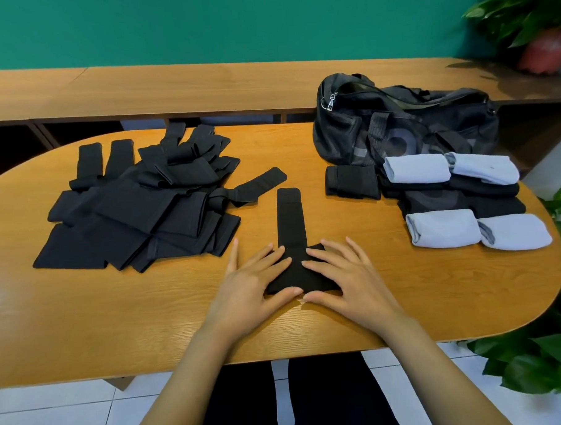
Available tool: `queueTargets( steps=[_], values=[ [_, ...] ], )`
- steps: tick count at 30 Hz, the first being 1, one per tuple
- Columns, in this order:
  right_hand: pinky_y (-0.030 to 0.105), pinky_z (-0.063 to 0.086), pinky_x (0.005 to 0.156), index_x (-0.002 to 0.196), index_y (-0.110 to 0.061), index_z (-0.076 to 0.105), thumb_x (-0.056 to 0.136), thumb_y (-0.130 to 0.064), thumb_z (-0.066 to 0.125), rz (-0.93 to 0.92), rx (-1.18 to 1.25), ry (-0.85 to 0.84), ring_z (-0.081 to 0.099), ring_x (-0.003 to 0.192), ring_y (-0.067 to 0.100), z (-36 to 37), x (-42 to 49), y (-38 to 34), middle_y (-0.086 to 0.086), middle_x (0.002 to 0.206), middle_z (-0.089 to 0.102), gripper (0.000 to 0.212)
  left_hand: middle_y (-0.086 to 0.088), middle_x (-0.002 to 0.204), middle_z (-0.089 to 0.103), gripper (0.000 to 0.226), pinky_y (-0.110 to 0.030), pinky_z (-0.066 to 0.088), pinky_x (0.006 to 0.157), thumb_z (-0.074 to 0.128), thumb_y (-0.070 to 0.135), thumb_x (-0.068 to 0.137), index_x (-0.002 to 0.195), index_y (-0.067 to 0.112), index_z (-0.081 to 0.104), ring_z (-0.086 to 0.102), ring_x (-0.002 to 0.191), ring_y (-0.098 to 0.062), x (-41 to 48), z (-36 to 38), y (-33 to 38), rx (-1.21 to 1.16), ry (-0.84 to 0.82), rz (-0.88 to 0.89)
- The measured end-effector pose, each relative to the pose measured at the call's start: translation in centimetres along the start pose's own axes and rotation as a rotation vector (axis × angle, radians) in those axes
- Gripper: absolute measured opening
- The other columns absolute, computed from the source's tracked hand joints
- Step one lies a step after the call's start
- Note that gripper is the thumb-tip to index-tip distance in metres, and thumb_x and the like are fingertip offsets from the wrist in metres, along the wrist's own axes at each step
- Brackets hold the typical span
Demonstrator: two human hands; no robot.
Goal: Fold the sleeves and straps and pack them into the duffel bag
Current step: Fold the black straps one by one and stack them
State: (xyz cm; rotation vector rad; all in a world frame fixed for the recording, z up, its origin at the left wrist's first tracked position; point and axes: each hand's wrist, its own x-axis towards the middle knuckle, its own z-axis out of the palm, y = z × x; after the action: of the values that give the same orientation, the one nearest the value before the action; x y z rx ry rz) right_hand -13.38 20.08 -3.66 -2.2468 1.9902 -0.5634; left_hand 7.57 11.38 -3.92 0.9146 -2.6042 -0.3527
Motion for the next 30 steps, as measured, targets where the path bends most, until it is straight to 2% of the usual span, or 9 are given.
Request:
queueTargets(
  steps=[4,7,10,17,21,24,27,30],
  values=[
    [0.036,0.006,0.122,0.133,-0.031,0.060,0.089,-0.072,0.038,-0.033,-0.007,0.075,0.031,0.140,0.005,0.3,-0.2,0.2,-0.014,0.141,0.052,0.063,0.012,0.147,0.047,0.072,-0.046,-0.009,0.121,0.024,0.075,0.091,0.136,0.029,0.056,0.029,0.142,-0.001,-0.2,0.0,0.1,-0.025,0.054,0.003],
    [0.036,0.010,0.121,0.129,-0.029,0.063,0.092,-0.067,0.038,-0.043,-0.014,0.110,0.038,0.135,0.005,0.3,-0.2,0.2,-0.013,0.136,0.058,0.059,0.011,0.139,0.056,0.068,-0.046,0.001,0.122,0.028,0.072,0.092,0.129,0.027,0.062,0.037,0.137,-0.002,-0.3,-0.1,0.2,-0.039,0.092,0.013],
    [0.038,0.015,0.120,0.125,-0.028,0.065,0.094,-0.064,0.036,-0.040,-0.013,0.142,0.045,0.129,0.006,0.4,-0.2,0.1,-0.012,0.130,0.062,0.056,0.011,0.128,0.064,0.062,-0.047,0.011,0.120,0.031,0.068,0.094,0.121,0.026,0.068,0.047,0.128,-0.002,-0.5,-0.2,0.2,-0.035,0.138,0.037],
    [0.040,0.024,0.116,0.110,-0.026,0.071,0.098,-0.061,0.034,-0.045,0.014,0.247,0.056,0.110,0.005,0.2,-0.4,-0.1,-0.013,0.108,0.070,0.053,0.013,0.105,0.072,0.040,-0.045,0.021,0.116,0.046,0.053,0.095,0.109,0.026,0.072,0.062,0.105,-0.002,-0.9,-0.5,0.6,-0.032,0.256,0.096],
    [0.042,0.029,0.113,0.101,-0.024,0.073,0.099,-0.056,0.039,-0.053,0.064,0.321,0.059,0.097,0.005,0.0,-0.4,-0.2,-0.012,0.095,0.071,0.047,0.016,0.094,0.072,0.034,-0.041,0.024,0.114,0.048,0.049,0.095,0.103,0.026,0.072,0.063,0.090,0.000,-1.0,-0.6,1.5,-0.091,0.322,0.054],
    [0.040,0.031,0.111,0.096,-0.022,0.074,0.098,-0.055,0.040,-0.045,0.081,0.384,0.059,0.088,0.004,-0.3,0.0,-0.5,-0.011,0.088,0.070,0.047,0.015,0.090,0.072,0.038,-0.038,0.024,0.115,0.046,0.052,0.096,0.102,0.026,0.073,0.063,0.083,0.000,-0.7,-0.6,2.0,-0.118,0.363,-0.017],
    [0.035,0.032,0.109,0.093,-0.022,0.075,0.096,-0.058,0.041,0.018,0.135,0.424,0.055,0.082,0.000,-0.7,0.9,-0.9,-0.013,0.085,0.068,0.050,0.015,0.077,0.068,0.041,-0.039,0.025,0.114,0.046,0.055,0.095,0.101,0.025,0.073,0.061,0.073,0.000,-0.3,-0.6,2.3,-0.161,0.418,-0.112],
    [0.033,0.032,0.106,0.095,-0.022,0.074,0.091,-0.063,0.044,0.123,0.231,0.421,0.049,0.083,-0.005,-1.1,1.8,-1.5,-0.014,0.086,0.066,0.051,0.013,0.062,0.056,0.042,-0.043,0.030,0.110,0.049,0.058,0.092,0.092,0.023,0.072,0.056,0.064,-0.004,0.5,-0.6,2.7,-0.187,0.454,-0.248]
  ],
)
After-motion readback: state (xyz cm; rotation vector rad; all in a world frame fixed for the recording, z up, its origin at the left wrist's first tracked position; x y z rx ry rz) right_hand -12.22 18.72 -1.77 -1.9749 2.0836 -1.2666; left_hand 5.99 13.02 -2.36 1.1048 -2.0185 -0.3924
